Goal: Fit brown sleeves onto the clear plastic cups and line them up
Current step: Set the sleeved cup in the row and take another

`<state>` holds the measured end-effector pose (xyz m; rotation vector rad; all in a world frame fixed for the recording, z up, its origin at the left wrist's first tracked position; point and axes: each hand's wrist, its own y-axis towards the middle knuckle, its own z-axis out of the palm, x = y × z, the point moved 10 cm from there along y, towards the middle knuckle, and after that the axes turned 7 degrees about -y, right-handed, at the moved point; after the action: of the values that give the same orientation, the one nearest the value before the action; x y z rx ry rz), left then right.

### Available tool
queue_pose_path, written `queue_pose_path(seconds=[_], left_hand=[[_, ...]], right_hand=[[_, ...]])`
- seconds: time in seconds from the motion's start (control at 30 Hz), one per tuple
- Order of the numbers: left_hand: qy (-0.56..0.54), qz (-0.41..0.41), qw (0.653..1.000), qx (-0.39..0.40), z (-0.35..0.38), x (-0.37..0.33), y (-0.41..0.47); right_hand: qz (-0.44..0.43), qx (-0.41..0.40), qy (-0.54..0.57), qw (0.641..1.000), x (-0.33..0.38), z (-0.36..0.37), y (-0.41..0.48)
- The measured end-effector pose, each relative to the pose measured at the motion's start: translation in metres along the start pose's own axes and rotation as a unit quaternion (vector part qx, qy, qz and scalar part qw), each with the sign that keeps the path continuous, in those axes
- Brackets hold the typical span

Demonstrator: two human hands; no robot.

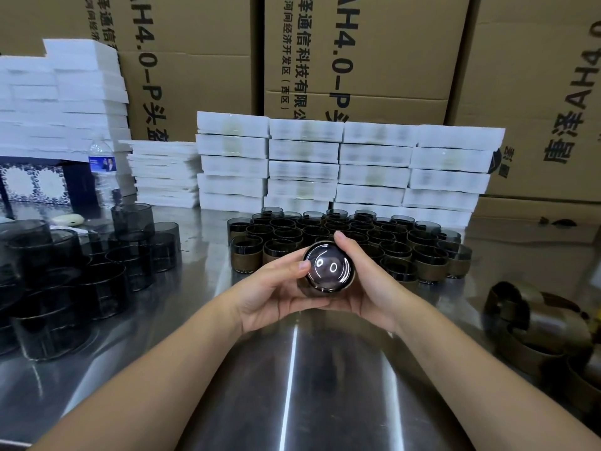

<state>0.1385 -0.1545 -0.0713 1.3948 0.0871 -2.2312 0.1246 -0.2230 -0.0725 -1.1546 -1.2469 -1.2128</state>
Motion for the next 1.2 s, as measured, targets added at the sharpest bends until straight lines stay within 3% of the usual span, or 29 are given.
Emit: queue_pose_path(seconds=[0.47, 0.63, 0.87, 1.2], left_hand=[[-0.023, -0.021, 0.999, -0.007, -0.001, 0.003, -0.001], [0.014, -0.043, 0.994, -0.097, -0.017, 0.013, 0.000], [0.069, -0.032, 0.979, -0.190, -0.038, 0.012, -0.001], [0.120, -0.015, 0.974, -0.192, -0.036, 0.002, -0.002]], right_hand=[[0.013, -0.009, -0.023, 1.000, -0.002, -0.003, 0.000], [0.013, -0.034, -0.083, 0.996, -0.008, -0.001, 0.001], [-0.014, -0.160, -0.240, 0.957, -0.003, -0.013, 0.000], [-0.038, -0.118, -0.286, 0.950, 0.008, -0.008, -0.001]])
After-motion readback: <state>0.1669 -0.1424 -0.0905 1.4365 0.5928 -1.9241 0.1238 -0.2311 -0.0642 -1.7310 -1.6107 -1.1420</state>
